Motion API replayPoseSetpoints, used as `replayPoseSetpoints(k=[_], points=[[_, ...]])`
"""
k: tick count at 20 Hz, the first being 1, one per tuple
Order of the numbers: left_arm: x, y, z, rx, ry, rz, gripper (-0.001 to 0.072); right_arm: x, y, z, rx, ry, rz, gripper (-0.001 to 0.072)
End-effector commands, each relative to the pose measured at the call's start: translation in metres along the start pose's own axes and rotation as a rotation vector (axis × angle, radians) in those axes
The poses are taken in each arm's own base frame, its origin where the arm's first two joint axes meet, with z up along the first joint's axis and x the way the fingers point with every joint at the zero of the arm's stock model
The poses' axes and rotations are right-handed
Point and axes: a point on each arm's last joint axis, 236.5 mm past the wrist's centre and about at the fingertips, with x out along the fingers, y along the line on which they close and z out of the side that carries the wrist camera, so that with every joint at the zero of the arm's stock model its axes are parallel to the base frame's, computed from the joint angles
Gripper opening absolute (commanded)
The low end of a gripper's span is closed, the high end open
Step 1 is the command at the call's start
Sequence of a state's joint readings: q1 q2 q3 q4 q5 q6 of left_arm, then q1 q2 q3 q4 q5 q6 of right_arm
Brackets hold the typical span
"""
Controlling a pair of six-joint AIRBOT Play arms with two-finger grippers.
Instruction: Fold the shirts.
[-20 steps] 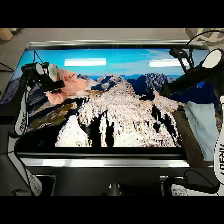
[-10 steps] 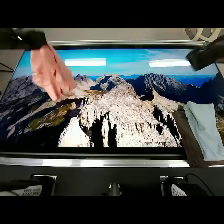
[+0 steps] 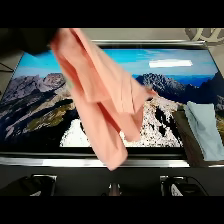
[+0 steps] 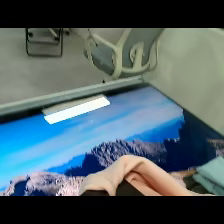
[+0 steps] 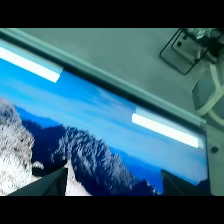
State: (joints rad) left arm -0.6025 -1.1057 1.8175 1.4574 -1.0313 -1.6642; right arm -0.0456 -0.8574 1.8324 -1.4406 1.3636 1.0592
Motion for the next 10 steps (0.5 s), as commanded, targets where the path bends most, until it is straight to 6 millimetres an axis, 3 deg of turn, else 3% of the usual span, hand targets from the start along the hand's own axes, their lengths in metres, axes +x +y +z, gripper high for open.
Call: replayPoseSetpoints(k=[1,3,6,7,8,9,10], points=[[0.067,0.002,-0.108,-0.012,0.253,-0.004,0.0026,0.001,0.033,-0.069,0.034,0.307,0.153,0.0601],[0.114,-0.002,-0.183,-0.068,0.384,-0.031,0.0027,0.019,0.044,-0.093,0.044,0.438,0.224,0.0601],[0.168,-0.028,-0.284,-0.240,0.543,-0.101,0.0032,0.064,0.046,-0.109,0.059,0.524,0.271,0.0600],[0.177,-0.036,-0.311,-0.264,0.613,-0.111,0.0158,0.082,0.046,-0.114,0.063,0.546,0.282,0.0600],[0.178,-0.038,-0.331,-0.267,0.688,-0.111,0.0516,0.099,0.048,-0.122,0.070,0.574,0.300,0.0600],[0.172,-0.033,-0.340,-0.256,0.751,-0.101,0.0720,0.117,0.053,-0.131,0.077,0.610,0.330,0.0599],[0.162,-0.016,-0.341,-0.229,0.808,-0.070,0.0720,0.134,0.062,-0.140,0.090,0.645,0.379,0.0600]])
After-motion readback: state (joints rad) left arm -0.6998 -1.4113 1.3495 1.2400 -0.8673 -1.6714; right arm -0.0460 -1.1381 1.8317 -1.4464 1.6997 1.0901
